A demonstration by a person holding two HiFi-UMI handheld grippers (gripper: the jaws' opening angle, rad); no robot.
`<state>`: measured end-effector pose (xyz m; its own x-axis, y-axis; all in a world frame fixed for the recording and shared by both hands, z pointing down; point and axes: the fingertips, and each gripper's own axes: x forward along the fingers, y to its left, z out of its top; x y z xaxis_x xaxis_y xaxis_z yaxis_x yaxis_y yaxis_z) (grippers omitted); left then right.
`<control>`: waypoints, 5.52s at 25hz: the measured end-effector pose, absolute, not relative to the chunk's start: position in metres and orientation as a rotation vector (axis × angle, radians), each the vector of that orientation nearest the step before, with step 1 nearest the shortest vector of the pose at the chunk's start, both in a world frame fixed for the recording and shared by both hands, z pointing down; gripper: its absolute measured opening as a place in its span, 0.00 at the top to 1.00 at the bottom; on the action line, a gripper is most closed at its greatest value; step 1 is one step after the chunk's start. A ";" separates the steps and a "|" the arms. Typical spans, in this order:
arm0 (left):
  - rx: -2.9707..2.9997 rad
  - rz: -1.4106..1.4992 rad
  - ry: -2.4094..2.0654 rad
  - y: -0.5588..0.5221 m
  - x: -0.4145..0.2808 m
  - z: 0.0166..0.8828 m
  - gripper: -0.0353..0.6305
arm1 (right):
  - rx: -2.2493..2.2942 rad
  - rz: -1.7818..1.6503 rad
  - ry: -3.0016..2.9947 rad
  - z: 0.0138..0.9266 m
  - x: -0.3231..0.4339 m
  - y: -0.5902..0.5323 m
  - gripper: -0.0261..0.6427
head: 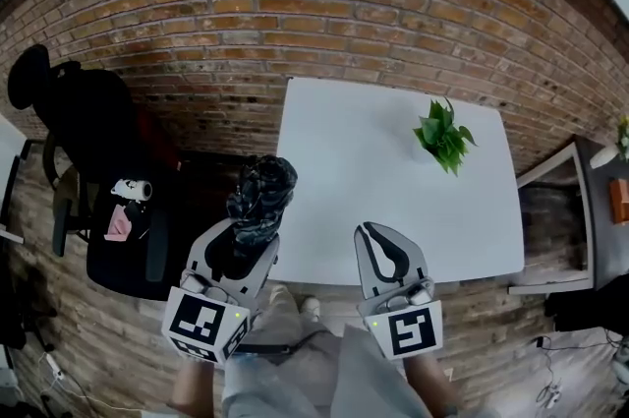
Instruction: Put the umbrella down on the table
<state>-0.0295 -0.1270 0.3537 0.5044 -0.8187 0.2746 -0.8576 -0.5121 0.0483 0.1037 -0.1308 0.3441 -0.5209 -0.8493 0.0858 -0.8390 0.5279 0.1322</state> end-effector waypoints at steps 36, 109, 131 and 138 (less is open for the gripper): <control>2.503 0.723 -1.162 -0.418 -0.005 0.486 0.62 | 1.515 -0.040 -2.463 0.415 0.097 -0.324 0.88; 2.830 0.535 -1.544 -0.276 -0.037 0.345 0.92 | 1.478 -0.195 -2.570 0.331 0.081 -0.239 0.88; 2.776 0.430 -1.547 -0.240 -0.052 0.338 0.92 | 1.461 -0.170 -2.611 0.329 0.059 -0.230 0.88; 2.802 0.492 -1.535 -0.240 -0.048 0.343 0.92 | 1.442 -0.174 -2.621 0.332 0.054 -0.233 0.88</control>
<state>-0.0476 -0.2396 0.3435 0.5037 -0.8354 0.2202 -0.8078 -0.5458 -0.2228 0.0535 -0.2326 0.3321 -0.5288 -0.8458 0.0711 -0.8290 0.5326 0.1707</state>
